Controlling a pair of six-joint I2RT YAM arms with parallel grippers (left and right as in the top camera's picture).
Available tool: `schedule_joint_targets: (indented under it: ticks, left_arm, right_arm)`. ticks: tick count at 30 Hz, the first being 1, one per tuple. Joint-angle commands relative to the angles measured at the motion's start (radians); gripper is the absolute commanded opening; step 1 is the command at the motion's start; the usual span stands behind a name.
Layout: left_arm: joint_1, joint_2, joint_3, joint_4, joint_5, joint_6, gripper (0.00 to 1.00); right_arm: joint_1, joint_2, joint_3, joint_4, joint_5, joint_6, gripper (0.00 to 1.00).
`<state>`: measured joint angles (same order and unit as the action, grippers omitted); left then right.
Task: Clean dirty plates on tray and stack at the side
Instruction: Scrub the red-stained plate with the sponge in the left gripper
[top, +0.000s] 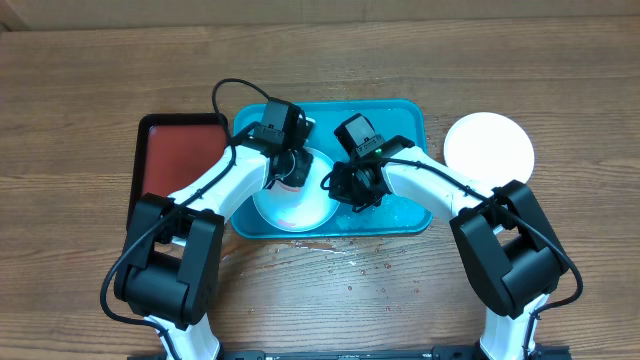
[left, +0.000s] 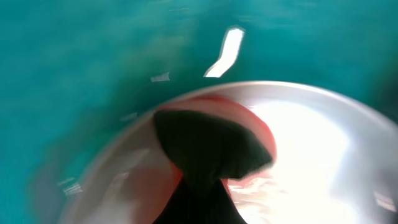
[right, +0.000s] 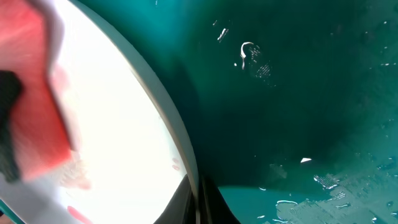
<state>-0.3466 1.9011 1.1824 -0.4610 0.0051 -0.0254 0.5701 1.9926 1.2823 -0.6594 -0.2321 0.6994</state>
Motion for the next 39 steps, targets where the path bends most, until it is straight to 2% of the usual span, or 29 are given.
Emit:
schedule_joint_targets:
  ticks: [1,3,9,11,13,16,17,21,26,31,34,37,39]
  left_arm:
    - [-0.001,0.008,0.0,-0.018,-0.24,-0.138,0.04]
    - [-0.001,0.008,0.0,-0.066,-0.232,-0.14,0.05]
    - [-0.001,0.008,0.0,-0.276,-0.01,-0.119,0.04]
    - [-0.001,0.008,0.0,-0.31,0.103,-0.064,0.04]
    - [-0.001,0.008,0.0,-0.338,0.309,0.064,0.04]
    - [-0.001,0.008,0.0,-0.327,0.443,0.139,0.04]
    - [-0.001,0.008,0.0,-0.314,0.445,0.138,0.04]
    - [-0.001,0.008,0.0,-0.23,0.438,0.137,0.04]
    - [0.0,0.008,0.0,-0.127,0.289,0.108,0.04]
    - [0.0,0.008,0.0,-0.042,0.018,-0.034,0.04]
    - [0.0,0.008,0.0,-0.028,-0.14,-0.164,0.04]
    - [0.0,0.008,0.0,-0.043,-0.212,-0.251,0.04]
    - [0.0,0.008,0.0,-0.067,-0.209,-0.268,0.04]
  right_arm:
    - [0.004,0.014,-0.018,0.0,0.01,0.003,0.04]
    - [0.004,0.014,-0.018,0.0,0.01,0.003,0.04]
    - [0.004,0.014,-0.018,0.001,0.01,0.003,0.04]
    - [0.004,0.014,-0.018,0.001,0.01,0.003,0.04]
    - [0.004,0.014,-0.018,0.002,0.01,0.003,0.04]
    - [0.004,0.014,-0.018,0.001,0.01,0.003,0.04]
    - [0.004,0.014,-0.018,0.001,0.01,0.003,0.04]
    - [0.004,0.014,-0.018,0.001,0.01,0.003,0.04]
    - [0.004,0.014,-0.018,0.001,0.01,0.003,0.04]
    - [0.004,0.014,-0.018,0.001,0.01,0.003,0.04]
    - [0.004,0.014,-0.018,0.001,0.01,0.003,0.04]
    - [0.004,0.014,-0.018,0.0,0.01,0.003,0.04]
    - [0.004,0.014,-0.018,0.0,0.01,0.003,0.04]
